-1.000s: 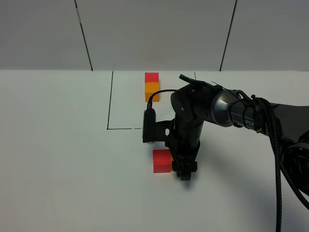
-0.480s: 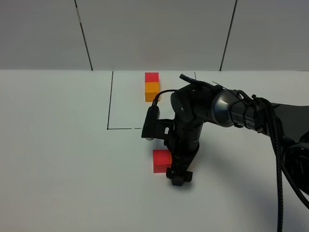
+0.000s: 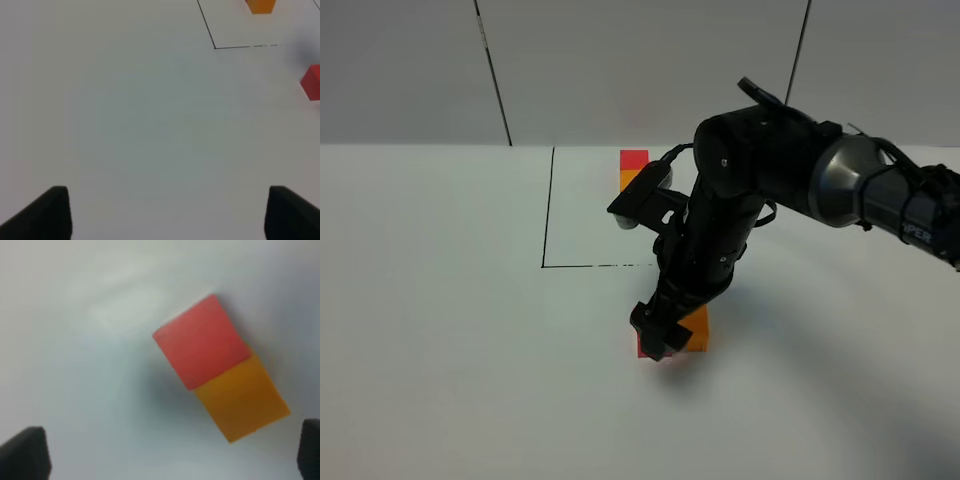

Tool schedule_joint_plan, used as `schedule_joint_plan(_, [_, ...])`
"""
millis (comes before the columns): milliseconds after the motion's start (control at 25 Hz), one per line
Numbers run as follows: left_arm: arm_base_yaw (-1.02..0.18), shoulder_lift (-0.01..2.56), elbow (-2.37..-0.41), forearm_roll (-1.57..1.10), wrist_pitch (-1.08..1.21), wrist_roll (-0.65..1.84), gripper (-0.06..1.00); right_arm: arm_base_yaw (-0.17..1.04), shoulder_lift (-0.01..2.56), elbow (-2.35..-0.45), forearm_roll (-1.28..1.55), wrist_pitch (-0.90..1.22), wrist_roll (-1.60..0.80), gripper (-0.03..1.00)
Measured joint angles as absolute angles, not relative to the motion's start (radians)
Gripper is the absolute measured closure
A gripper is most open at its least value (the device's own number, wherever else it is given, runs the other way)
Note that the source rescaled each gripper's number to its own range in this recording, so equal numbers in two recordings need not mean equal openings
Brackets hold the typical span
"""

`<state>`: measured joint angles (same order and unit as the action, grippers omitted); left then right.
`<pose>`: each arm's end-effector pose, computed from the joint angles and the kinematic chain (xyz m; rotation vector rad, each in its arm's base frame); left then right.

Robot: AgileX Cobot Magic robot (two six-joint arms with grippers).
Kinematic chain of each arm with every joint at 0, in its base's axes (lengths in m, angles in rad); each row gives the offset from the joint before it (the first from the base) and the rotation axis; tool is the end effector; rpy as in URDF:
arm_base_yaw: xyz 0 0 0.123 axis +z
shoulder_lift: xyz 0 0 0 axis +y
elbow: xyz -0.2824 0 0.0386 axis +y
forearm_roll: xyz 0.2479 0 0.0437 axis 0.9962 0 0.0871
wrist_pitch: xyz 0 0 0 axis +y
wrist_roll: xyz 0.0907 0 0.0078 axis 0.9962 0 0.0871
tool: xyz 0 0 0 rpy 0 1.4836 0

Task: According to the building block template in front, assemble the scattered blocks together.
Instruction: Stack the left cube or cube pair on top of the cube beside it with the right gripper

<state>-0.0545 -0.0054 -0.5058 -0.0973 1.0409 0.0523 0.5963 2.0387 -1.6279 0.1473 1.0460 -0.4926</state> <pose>-0.0062 -0.0073 0.2807 0.1113 2.0084 -0.1172 0.3451 0.2482 0.2103 -1.4455 2.5606 0.2137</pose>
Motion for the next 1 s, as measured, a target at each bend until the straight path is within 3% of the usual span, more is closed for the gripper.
schedule_joint_plan(360, [-0.055,-0.005,-0.506,-0.097,1.041,0.052,0.29,0.508,1.868,-1.501,0.049,0.893,-0.060,-0.03])
schedule_joint_plan(560, [-0.055,-0.005,-0.506,-0.097,1.041,0.052,0.29,0.483,1.739,-1.375,-0.047,0.790,0.067,-0.03])
schedule_joint_plan(800, [-0.055,-0.005,-0.506,-0.097,1.041,0.052,0.29,0.483,1.661,-1.316,-0.084,0.741,0.111,-0.03])
schedule_joint_plan(1000, [-0.055,-0.005,-0.506,-0.097,1.041,0.052,0.29,0.483,1.679,-1.324,-0.088,0.755,-0.068,-0.03])
